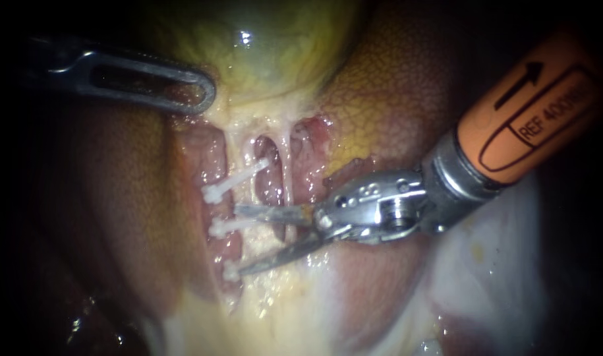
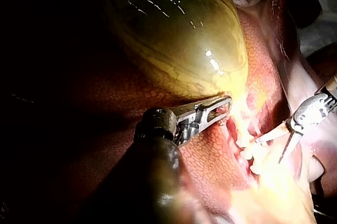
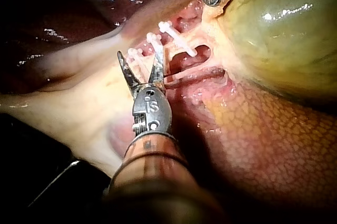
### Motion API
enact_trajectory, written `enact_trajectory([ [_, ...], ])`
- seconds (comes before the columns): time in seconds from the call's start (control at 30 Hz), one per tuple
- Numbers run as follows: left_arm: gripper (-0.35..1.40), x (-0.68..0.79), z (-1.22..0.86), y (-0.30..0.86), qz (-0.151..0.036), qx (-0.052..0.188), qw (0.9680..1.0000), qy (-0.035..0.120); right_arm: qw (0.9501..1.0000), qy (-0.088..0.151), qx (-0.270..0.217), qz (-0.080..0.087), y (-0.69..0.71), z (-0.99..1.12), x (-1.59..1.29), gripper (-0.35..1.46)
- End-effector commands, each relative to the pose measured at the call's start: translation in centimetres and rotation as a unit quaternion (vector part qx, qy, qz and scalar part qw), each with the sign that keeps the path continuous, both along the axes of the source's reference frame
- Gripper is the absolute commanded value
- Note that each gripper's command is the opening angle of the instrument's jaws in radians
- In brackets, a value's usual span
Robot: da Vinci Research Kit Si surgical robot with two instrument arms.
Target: Go to the cutting position left tube
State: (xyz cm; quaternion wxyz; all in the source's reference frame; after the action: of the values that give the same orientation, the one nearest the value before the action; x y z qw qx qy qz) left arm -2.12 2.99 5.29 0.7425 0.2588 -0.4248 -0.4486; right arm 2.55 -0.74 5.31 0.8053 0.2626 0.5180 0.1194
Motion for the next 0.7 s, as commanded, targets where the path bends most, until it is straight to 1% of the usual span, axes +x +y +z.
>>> enact_trajectory([
  [0.03, -0.35, 0.00, 0.00, 0.00, 0.000, 0.000, 1.0000, 0.000, 1.0000, 0.000, 0.000, -0.001, 0.00, 0.01, -0.01, 1.07],
  [0.33, -0.35, 0.01, 0.00, 0.00, 0.000, 0.000, 1.0000, 0.000, 1.0000, -0.001, -0.001, 0.000, 0.10, 0.20, -0.16, 1.07],
  [0.53, -0.35, 0.01, 0.00, 0.00, 0.000, 0.000, 1.0000, 0.000, 1.0000, -0.004, 0.004, 0.003, 0.13, 0.35, -0.15, 1.07],
  [0.6, -0.35, 0.01, 0.00, 0.00, 0.000, 0.000, 1.0000, 0.000, 0.9999, -0.007, 0.007, 0.007, 0.13, 0.42, -0.14, 1.09],
  [0.7, -0.35, 0.01, 0.00, 0.00, 0.000, 0.000, 1.0000, 0.000, 0.9999, -0.007, 0.012, 0.006, 0.13, 0.54, -0.12, 1.12],
])
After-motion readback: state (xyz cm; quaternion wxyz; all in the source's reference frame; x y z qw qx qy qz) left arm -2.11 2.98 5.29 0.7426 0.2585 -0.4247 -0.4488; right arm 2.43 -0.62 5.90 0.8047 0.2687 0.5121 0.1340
